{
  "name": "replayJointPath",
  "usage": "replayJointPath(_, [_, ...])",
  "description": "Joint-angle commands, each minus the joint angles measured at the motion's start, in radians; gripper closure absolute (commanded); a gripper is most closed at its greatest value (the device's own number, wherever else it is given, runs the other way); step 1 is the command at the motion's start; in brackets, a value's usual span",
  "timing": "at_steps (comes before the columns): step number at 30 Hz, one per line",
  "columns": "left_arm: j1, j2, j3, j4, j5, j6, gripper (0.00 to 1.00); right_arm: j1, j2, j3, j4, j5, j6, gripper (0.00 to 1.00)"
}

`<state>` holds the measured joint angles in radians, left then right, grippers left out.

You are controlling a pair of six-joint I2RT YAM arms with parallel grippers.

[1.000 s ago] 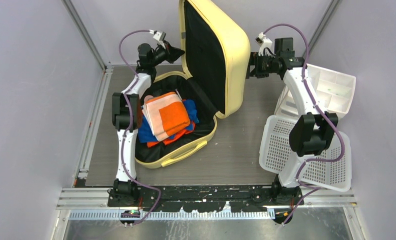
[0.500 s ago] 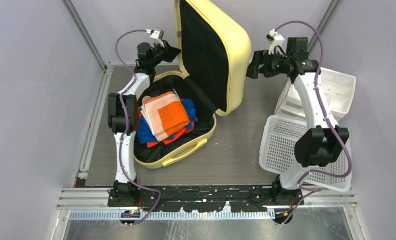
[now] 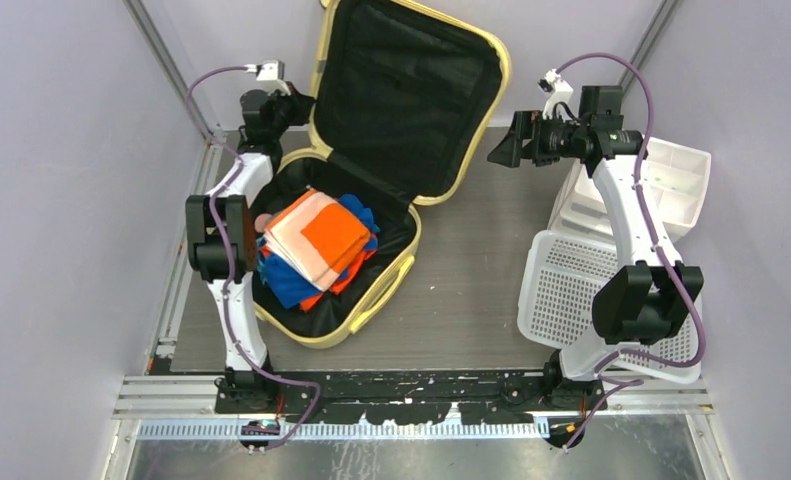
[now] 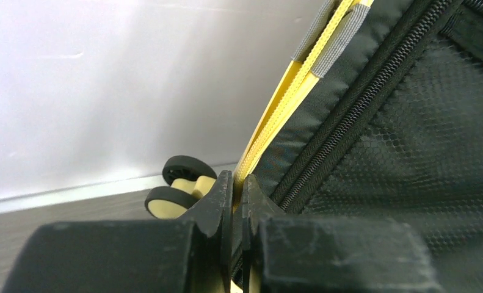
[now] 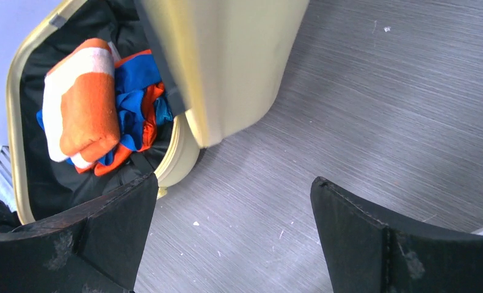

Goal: Open, take out, and arrange the luggage
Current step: Adjust the luggage at the center of the board.

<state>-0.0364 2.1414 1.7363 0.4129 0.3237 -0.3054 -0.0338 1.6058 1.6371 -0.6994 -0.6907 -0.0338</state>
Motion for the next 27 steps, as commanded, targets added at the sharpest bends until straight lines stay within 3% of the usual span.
replayJointPath(1, [0.111,-0.151,-0.041,0.24,-0.116,-0.068,1.0,0.003,0.008,0.03,0.031,-0.044,0.028,0.0])
replayJointPath(9, [0.167,-0.18,-0.152,0.361,-0.035,-0.103,1.0,0.003,0.1,0.052,0.044,-0.024,0.02,0.0])
replayJointPath(14, [0.179,-0.178,-0.196,0.415,-0.005,-0.138,1.0,0.031,0.135,0.059,0.174,-0.023,0.109,0.0])
replayJointPath(20, [0.181,-0.184,-0.21,0.423,0.003,-0.148,1.0,0.192,0.215,0.215,0.246,0.24,0.218,0.0])
replayJointPath(24, [0.185,-0.184,-0.21,0.432,0.015,-0.167,1.0,0.275,0.267,0.316,0.279,0.543,0.272,0.01])
replayJointPath(27, [0.189,-0.183,-0.209,0.441,0.022,-0.184,1.0,0.298,0.315,0.373,0.301,0.633,0.3,0.03])
